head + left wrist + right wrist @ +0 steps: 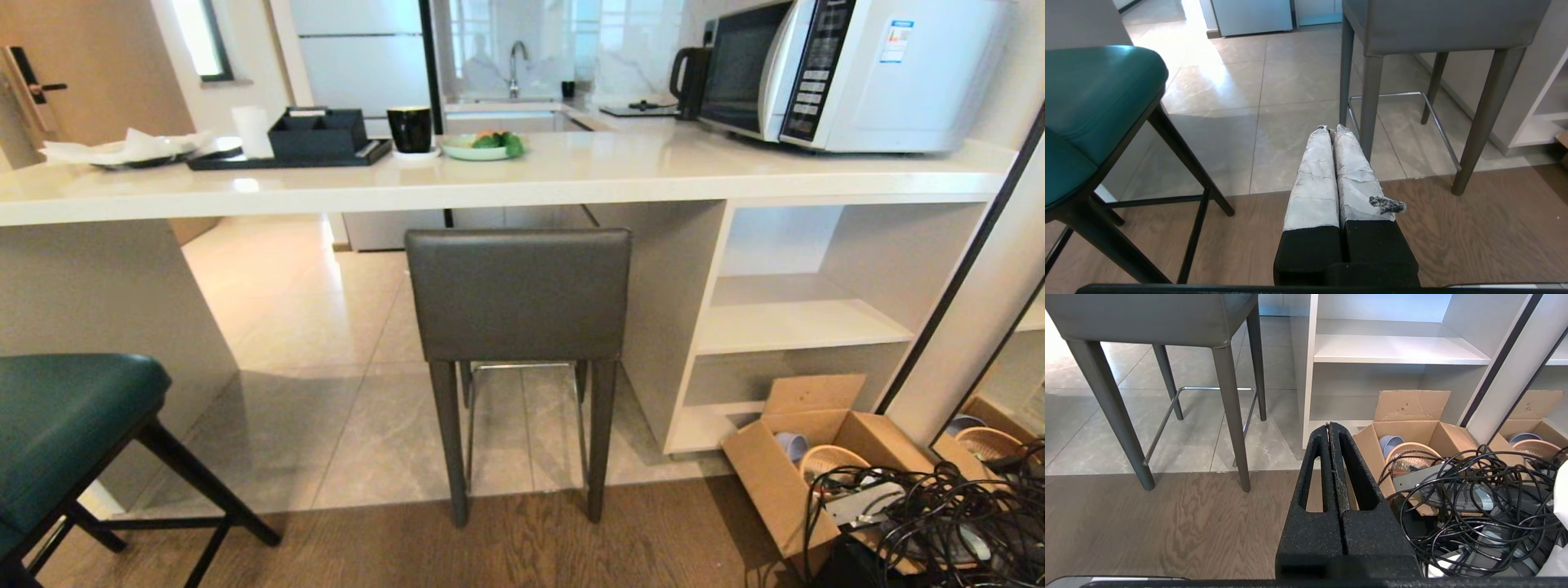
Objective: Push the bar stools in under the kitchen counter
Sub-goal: Push the blue chair back under the dining table
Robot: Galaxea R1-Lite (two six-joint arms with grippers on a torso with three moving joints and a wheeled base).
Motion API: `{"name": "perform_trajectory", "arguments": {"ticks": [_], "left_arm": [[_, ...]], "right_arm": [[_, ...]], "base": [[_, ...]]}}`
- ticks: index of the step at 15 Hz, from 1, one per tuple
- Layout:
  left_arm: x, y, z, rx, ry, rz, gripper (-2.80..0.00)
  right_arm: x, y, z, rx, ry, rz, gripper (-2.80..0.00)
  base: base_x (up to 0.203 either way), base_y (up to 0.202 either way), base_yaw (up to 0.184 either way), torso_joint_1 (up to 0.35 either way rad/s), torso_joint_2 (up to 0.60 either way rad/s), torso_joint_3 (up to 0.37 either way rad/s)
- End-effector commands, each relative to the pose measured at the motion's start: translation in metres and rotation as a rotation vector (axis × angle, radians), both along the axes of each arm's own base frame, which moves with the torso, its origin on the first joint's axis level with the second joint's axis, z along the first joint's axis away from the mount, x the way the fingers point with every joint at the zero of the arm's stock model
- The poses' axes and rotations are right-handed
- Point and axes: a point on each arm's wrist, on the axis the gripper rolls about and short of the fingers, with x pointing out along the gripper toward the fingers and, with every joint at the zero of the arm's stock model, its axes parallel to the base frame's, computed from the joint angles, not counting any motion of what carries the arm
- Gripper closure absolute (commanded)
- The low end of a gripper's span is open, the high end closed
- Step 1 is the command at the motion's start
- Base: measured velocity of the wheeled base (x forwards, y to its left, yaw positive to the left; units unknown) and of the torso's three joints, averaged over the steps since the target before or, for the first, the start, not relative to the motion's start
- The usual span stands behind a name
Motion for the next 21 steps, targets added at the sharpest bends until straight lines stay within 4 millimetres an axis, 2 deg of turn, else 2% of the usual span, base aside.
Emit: {"name": "perform_trajectory", "arguments": {"ticks": [1, 5, 21], "left_arm": [[0.0002, 0.0000, -0.0003, -0.001, 0.002, 0.002, 0.00], [0.0002, 0.0000, -0.0003, -0.003, 0.002, 0.002, 0.00], [0.0002, 0.0000, -0.0001, -0.001, 0.000, 0.000, 0.00]], "right_arm": [[0.0002, 0.0000, -0.0003, 0.000, 0.003, 0.002, 0.00], [0.0002, 0.0000, -0.0003, 0.001, 0.003, -0.001, 0.00], [0.0002, 0.0000, -0.0003, 0.008, 0.003, -0.003, 0.00]], "base": [[0.000, 0.000, 0.000, 0.000, 0.00, 0.000], [-0.001, 0.087, -0.003, -0.001, 0.00, 0.001], [0.000, 0.199, -0.001, 0.002, 0.00, 0.002]]}}
